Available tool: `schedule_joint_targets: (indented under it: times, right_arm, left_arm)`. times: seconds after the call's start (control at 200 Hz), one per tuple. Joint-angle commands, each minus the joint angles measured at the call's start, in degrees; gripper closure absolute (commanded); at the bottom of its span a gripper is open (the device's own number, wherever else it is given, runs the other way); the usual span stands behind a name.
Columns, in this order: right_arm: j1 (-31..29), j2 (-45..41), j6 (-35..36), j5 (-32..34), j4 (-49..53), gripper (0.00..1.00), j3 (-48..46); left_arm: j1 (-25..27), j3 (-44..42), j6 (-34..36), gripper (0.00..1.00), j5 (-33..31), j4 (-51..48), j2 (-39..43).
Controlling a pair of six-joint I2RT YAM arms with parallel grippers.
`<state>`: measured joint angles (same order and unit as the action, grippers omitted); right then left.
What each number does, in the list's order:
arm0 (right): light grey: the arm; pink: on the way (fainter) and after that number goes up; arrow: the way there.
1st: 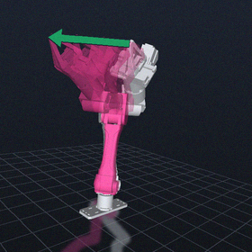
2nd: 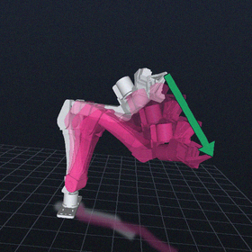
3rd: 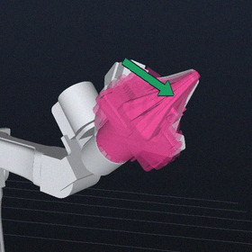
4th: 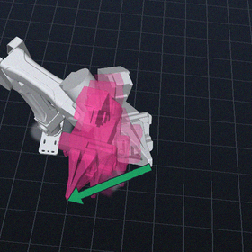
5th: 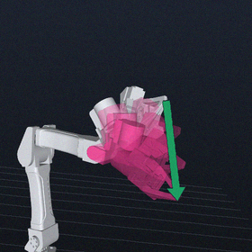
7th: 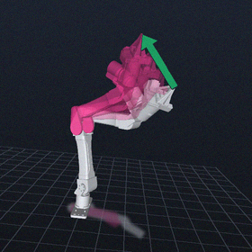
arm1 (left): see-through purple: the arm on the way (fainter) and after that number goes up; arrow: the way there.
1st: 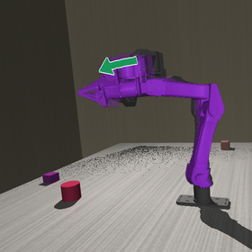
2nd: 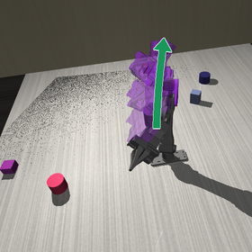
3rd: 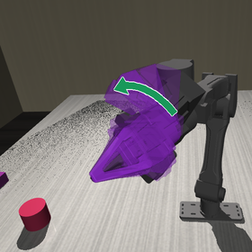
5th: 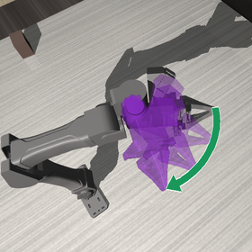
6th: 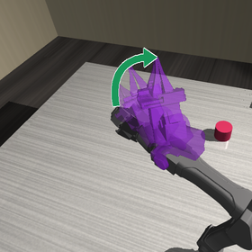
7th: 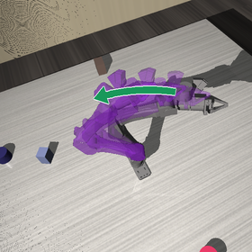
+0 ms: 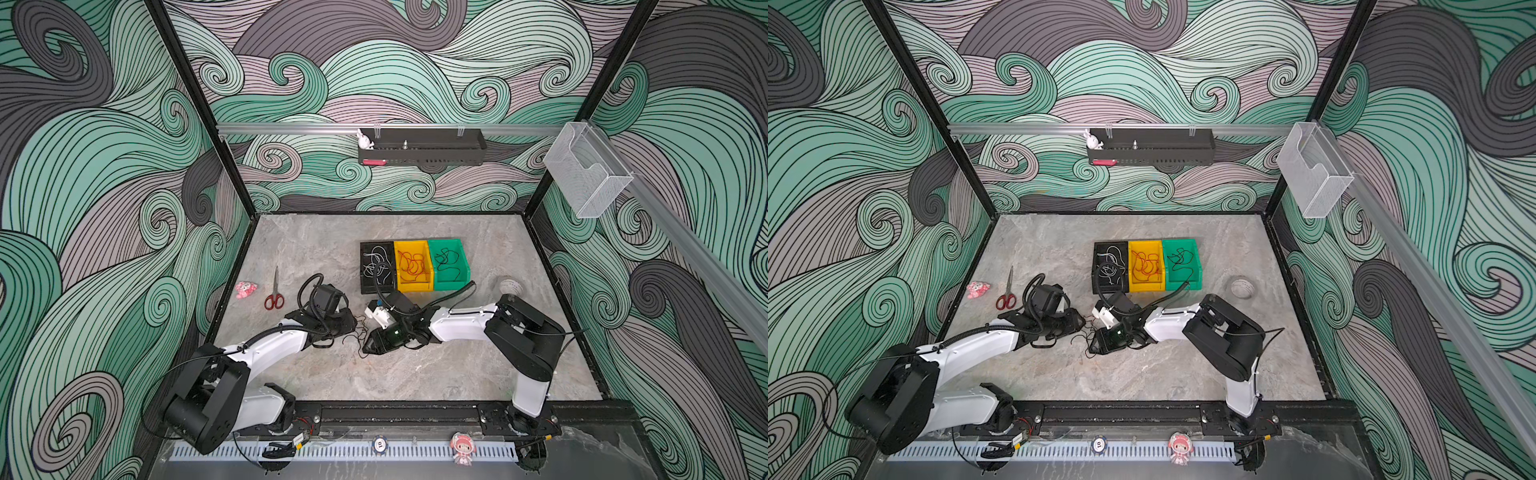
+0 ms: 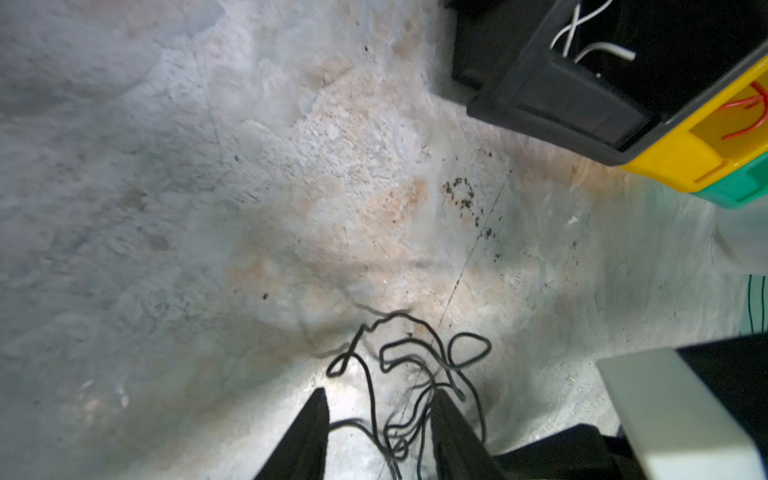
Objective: Untangle the cables
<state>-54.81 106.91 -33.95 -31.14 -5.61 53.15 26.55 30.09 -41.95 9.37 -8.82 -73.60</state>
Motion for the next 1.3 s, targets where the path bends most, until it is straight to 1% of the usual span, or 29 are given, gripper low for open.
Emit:
schedule_joint_targets:
  times: [0.0,0.11,0.17,0.25,0.32,0.475,0.545,0.741,0.936,1.221,1.296]
  right_arm:
    - [-0.7,1.8,-0.6,-0.3,-1.2,0.59,1.2]
    - [-0.9,2.6,-1.1,-0.1,-2.4,0.63,1.7]
    - [-0.9,2.9,-1.1,-0.2,-2.5,0.67,2.0]
    - [-1.0,3.1,-1.0,0.0,-2.5,0.76,2.1]
    - [-1.0,3.3,-0.7,0.2,-1.9,0.81,2.4]
    - [-1.0,2.7,0.4,-1.4,-3.6,0.92,1.2]
    - [-1.0,1.9,0.7,-1.8,-3.7,0.95,0.7]
    - [-1.1,-0.8,2.2,-3.5,-2.6,0.97,-0.6]
    - [-1.0,-4.8,4.7,-3.4,1.0,0.98,-3.0]
    - [-1.1,-12.2,9.0,2.2,9.0,0.98,-6.6]
    - [-1.0,-13.9,9.6,4.0,10.8,0.98,-7.5]
  left_arm:
    - [-0.8,1.4,0.7,0.57,1.6,0.9,-1.6]
    - [-1.0,1.8,0.9,0.58,2.1,1.2,-3.0]
    - [-1.1,1.8,1.0,0.58,2.2,1.4,-3.4]
    - [-1.2,1.8,1.2,0.58,2.2,1.9,-3.8]
    - [-1.3,2.2,1.3,0.59,2.2,2.0,-4.4]
    - [-1.7,2.4,1.1,0.67,2.0,3.3,-6.1]
    - [-1.8,2.7,1.1,0.69,2.0,3.5,-6.8]
    - [-2.1,3.0,0.8,0.83,1.2,3.3,-7.2]
    - [-2.8,2.9,0.3,0.9,0.4,2.9,-5.8]
    - [-3.6,3.1,0.4,1.0,-1.0,0.0,-0.6]
    - [-3.9,3.3,0.5,1.0,-1.4,-1.0,0.6]
